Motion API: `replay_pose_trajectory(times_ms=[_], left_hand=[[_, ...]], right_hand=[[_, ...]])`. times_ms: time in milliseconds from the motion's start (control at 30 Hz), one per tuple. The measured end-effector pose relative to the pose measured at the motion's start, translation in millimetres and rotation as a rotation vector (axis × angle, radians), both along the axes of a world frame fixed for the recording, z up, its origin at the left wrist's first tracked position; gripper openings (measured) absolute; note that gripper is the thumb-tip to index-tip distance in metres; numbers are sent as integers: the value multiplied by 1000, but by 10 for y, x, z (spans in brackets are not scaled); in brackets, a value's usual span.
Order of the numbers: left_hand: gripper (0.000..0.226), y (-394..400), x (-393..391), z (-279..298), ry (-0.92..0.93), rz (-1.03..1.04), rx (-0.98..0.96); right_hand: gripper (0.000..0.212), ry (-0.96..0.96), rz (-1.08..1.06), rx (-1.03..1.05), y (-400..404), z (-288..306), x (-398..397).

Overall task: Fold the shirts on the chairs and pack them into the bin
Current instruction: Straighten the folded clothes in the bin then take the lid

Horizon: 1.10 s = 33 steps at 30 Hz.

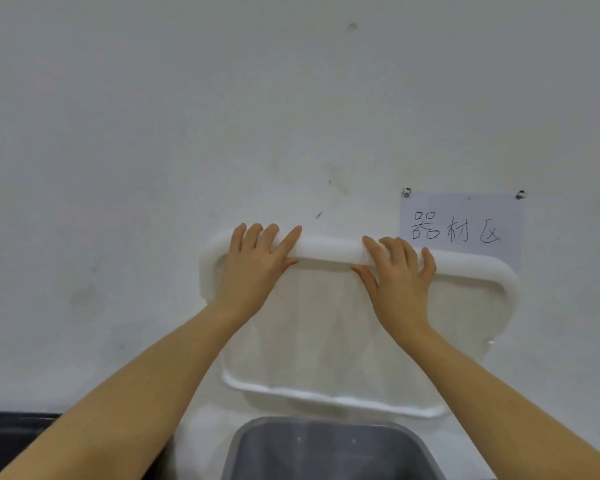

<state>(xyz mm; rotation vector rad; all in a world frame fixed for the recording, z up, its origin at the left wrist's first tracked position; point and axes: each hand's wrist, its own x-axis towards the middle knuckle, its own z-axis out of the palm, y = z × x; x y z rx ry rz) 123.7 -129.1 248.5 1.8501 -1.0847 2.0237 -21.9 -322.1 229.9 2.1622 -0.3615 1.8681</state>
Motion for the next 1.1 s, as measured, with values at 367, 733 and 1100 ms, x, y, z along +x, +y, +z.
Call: replay_pose_trajectory(times_ms=[367,733,1100], left_hand=[[41,399,-1125,-161,59,-20,-29],[39,540,-1195,-824,331,-57,-108],[38,793,-702,-1519,845,48,-61]], right_hand=[[35,13,66,20,312,-62,-775],[42,285,152,150,557,-401,-901],[53,805,143,505,1058,-1425,-440]])
